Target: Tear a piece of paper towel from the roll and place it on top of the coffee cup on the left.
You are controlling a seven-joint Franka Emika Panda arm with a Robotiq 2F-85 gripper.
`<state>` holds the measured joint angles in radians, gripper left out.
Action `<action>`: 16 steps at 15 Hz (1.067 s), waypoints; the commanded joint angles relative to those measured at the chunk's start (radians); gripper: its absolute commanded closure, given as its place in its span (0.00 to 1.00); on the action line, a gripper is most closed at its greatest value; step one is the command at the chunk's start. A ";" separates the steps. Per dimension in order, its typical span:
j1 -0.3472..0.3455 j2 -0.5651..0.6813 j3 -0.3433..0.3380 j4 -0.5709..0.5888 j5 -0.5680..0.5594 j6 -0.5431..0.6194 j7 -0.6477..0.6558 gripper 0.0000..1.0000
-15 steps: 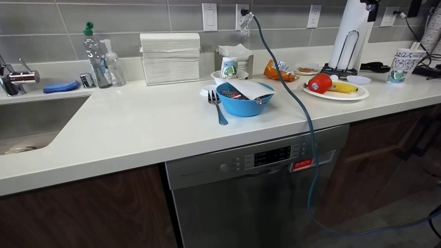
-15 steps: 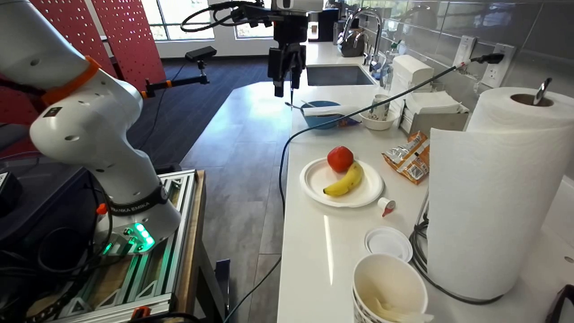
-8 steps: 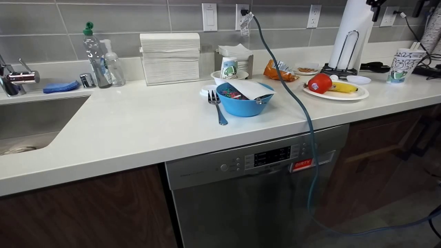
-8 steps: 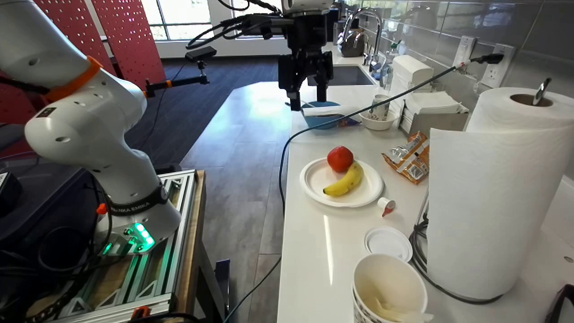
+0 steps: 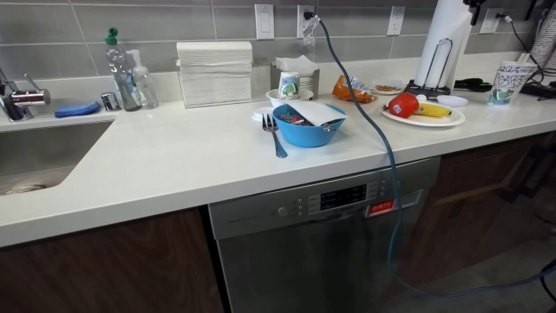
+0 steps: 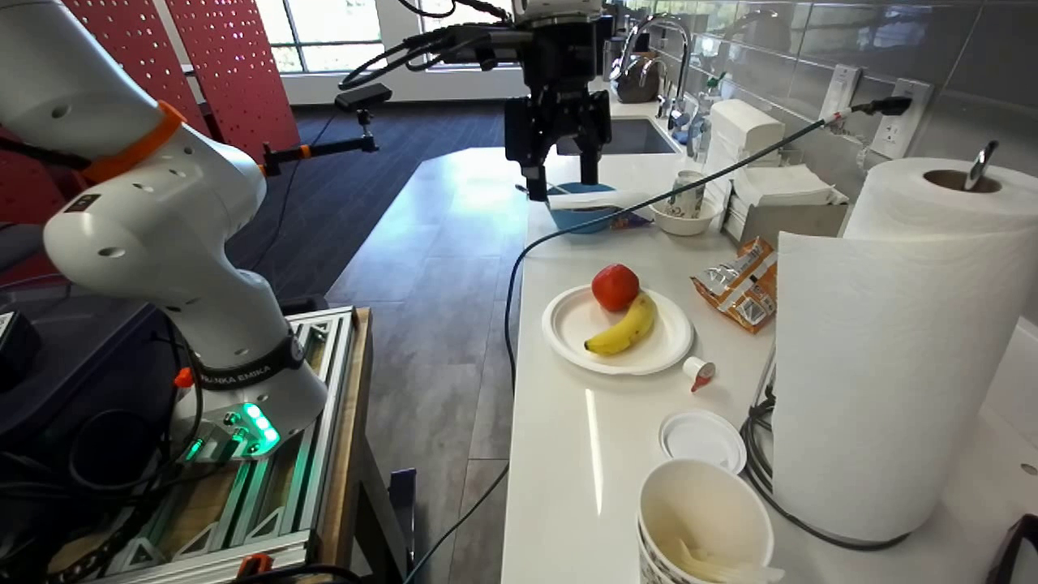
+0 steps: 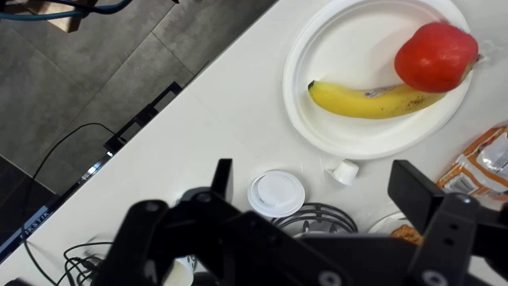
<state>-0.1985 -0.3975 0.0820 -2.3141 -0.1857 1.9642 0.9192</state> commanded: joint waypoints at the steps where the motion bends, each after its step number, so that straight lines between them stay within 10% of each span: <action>1: -0.030 0.051 -0.036 0.055 -0.050 0.063 0.076 0.00; 16: -0.052 0.350 -0.126 0.338 -0.396 0.139 0.463 0.00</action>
<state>-0.2767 -0.1124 -0.0116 -2.0287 -0.5221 2.0938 1.3030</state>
